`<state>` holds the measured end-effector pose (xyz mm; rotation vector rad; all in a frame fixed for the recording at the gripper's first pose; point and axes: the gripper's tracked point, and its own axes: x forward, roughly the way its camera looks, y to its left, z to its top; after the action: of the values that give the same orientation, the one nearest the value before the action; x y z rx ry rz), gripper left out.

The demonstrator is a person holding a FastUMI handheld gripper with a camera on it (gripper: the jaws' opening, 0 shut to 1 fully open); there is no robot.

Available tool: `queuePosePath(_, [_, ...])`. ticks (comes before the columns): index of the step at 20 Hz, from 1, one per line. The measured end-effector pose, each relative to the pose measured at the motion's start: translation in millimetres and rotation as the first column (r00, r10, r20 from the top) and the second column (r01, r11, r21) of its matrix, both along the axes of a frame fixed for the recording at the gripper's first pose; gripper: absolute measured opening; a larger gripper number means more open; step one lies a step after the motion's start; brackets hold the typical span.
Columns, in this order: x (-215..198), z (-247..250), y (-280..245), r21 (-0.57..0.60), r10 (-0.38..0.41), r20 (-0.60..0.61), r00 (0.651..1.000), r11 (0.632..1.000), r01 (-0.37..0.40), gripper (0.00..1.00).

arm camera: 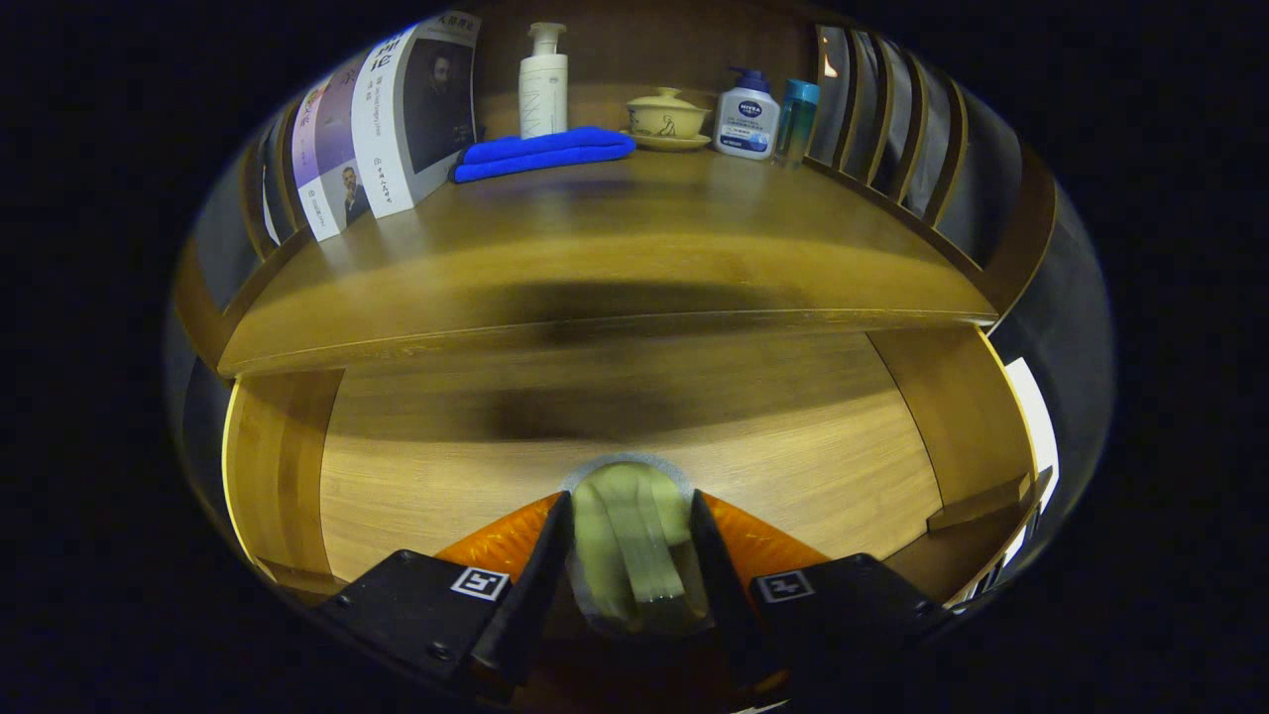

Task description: Pull open the drawer, take out the items inside it, and place them on the countertop above the cabinet.

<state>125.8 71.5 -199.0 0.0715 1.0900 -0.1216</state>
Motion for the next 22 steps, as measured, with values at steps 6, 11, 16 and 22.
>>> queuePosePath(6, [8.8, 9.3, 8.0, 0.009, 0.003, 0.068, 0.998, 1.0, -0.003, 0.26])
queuePosePath(11, [12.4, 28.8, 3.4, 0.042, -0.056, 0.175, 0.983, 0.998, 0.05, 0.16])
queuePosePath(16, [7.0, 63.3, -8.2, 0.106, -0.159, 0.258, 0.953, 0.985, 0.135, 0.16])
queuePosePath(22, [-3.7, 111.8, -31.3, 0.131, -0.231, 0.375, 0.898, 0.972, 0.195, 0.16])
